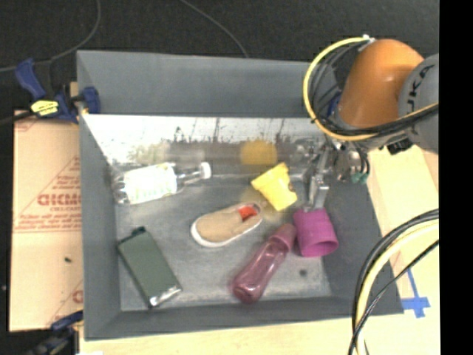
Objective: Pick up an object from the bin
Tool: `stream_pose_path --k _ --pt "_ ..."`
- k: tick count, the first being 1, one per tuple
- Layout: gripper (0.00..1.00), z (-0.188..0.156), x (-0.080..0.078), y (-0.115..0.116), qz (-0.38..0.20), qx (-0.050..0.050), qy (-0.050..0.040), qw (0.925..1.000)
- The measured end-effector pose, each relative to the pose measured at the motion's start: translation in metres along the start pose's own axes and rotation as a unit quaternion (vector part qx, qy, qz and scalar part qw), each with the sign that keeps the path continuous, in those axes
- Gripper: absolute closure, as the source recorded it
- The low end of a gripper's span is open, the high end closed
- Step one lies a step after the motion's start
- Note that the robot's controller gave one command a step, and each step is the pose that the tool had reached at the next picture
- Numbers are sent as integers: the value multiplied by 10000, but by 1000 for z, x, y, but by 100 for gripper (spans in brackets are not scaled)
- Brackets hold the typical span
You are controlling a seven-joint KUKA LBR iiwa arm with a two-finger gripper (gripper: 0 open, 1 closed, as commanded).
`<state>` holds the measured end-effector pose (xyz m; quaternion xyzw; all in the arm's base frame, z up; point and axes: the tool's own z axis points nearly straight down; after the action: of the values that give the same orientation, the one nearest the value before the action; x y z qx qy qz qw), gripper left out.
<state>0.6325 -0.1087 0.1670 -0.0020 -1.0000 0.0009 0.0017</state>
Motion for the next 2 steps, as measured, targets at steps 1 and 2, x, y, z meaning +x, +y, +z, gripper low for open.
stream_pose_path --k 1,2 --pt "0 -5 -2 0 -13 7 -40 10000" --pt "0 50 84 18 -247 8 -31 9997"
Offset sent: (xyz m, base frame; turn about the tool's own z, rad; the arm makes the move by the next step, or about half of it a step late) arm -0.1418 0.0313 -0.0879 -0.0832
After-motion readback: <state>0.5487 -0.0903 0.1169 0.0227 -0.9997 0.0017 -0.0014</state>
